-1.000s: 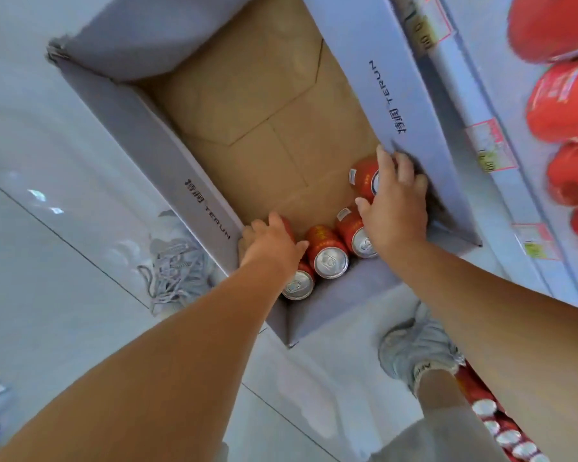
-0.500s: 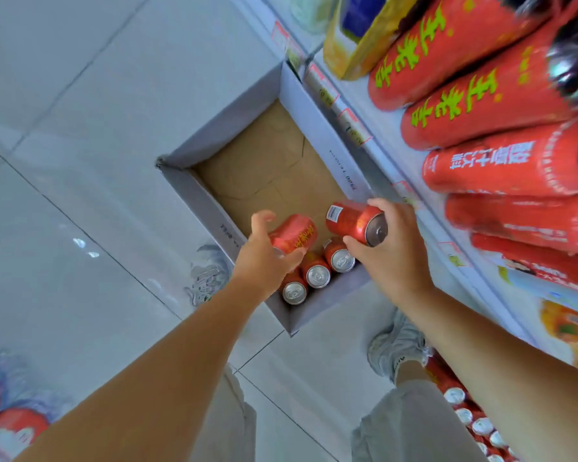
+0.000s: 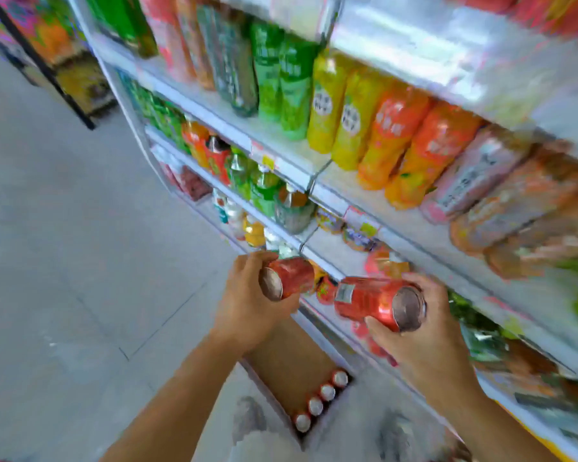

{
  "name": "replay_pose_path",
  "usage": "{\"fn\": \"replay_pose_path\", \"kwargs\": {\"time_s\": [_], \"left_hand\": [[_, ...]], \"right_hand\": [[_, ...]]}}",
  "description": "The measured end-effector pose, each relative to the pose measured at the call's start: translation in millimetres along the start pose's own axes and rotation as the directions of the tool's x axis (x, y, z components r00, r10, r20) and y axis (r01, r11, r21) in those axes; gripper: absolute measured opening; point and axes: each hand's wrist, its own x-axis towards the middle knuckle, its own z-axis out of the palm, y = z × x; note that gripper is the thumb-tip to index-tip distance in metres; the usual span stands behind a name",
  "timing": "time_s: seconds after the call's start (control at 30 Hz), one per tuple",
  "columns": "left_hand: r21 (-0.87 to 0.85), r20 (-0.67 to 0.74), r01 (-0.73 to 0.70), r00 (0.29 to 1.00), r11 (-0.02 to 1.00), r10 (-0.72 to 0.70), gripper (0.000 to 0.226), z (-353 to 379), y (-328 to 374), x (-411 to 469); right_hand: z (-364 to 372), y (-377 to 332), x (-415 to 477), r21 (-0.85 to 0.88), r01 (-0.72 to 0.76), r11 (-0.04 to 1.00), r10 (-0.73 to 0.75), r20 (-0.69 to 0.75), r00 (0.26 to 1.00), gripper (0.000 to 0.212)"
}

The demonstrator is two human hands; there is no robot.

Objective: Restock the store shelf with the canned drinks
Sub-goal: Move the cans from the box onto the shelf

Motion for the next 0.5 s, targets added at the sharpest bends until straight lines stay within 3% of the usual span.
{"fn": "replay_pose_path", "kwargs": {"time_s": [0.23, 0.4, 0.5], "left_hand": [[-0.159, 0.036, -0.415, 0.904, 0.896, 0.425, 0.075, -64.6, 201.8, 1.0], [-0.269, 0.023, -0.588, 0.788, 0.763, 0.615, 0.057, -58.4, 283.7, -5.6], [-0.326, 0.005, -0.627, 0.748, 0.708, 0.664, 0.058, -42.7, 318.1, -8.1]], "right_hand": [[-132.5, -108.8, -14.5, 0.098, 0.198, 0.975, -0.178, -0.183, 0.967, 0.067], [-209.1, -140.0, -15.8, 0.133, 0.277, 0.951, -0.217, -0.349, 0.912, 0.065], [-249.0, -144.0, -11.9, 0.095, 0.328, 0.94, -0.251, -0.46, 0.852, 0.065]]}}
